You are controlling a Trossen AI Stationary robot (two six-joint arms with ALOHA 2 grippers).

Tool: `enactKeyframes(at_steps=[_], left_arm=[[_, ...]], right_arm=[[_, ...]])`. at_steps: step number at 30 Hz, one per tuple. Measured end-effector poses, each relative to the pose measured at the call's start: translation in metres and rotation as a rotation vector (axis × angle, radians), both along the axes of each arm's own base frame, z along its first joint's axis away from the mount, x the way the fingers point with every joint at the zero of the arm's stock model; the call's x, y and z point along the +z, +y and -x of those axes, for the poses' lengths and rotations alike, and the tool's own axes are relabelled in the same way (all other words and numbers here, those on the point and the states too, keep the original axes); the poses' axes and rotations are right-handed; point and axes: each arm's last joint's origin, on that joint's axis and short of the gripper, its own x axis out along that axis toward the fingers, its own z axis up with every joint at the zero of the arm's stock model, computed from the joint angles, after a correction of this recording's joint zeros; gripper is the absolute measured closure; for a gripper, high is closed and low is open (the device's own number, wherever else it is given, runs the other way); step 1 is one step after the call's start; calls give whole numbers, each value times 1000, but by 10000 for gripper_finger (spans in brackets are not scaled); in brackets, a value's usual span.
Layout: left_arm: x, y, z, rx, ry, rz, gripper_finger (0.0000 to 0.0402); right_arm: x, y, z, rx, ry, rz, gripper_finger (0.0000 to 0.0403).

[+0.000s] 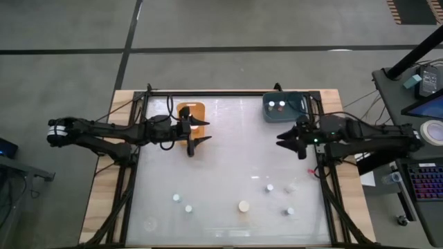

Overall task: Pick and place medicine bottles into bin by pill shape (circle, oval)
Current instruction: Put the orange bottle pill into the yellow bin

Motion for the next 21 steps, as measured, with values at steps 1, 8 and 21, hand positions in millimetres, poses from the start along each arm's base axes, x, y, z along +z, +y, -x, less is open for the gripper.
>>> enactKeyframes(at_steps=[1, 8, 21], left_arm=[[0, 0, 0, 0, 0, 0, 169], [0, 0, 0, 2, 0, 2, 169], [0, 0, 0, 2, -8, 9, 169]], right_arm=[[2, 0, -2, 4, 28, -26, 211], [6, 8, -22, 12, 226, -194, 211], [-6, 51, -50, 31, 666, -303, 211]])
